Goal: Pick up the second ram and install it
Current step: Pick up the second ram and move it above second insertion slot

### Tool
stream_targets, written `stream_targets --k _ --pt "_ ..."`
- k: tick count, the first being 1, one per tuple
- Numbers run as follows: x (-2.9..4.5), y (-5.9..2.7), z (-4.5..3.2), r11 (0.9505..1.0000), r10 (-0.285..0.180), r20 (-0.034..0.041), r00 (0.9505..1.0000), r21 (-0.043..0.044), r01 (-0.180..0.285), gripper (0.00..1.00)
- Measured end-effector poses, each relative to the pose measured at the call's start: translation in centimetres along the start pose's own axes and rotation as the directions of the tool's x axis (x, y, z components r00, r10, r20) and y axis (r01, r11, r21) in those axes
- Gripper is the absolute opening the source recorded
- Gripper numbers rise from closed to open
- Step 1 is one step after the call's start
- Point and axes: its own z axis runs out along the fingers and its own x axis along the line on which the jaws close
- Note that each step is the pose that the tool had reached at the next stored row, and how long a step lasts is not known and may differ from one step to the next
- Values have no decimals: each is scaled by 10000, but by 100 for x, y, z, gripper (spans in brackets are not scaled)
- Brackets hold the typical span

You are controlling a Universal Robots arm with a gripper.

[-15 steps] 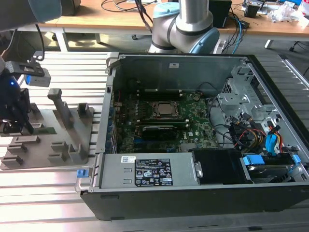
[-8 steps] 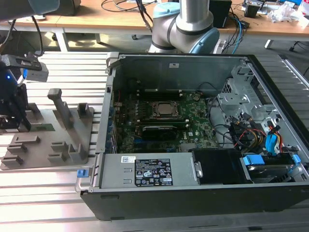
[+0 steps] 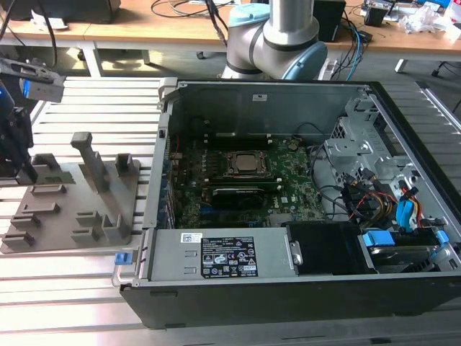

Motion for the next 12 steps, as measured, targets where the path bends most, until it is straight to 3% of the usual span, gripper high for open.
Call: stream_targets --k 5,11,12 --pt "-10 0 -170 10000 0 -68 10000 0 0 14" --pt "-19 1 -443 10000 0 -145 9999 0 0 14" --pt "-21 2 -537 10000 0 -166 9999 0 0 14"
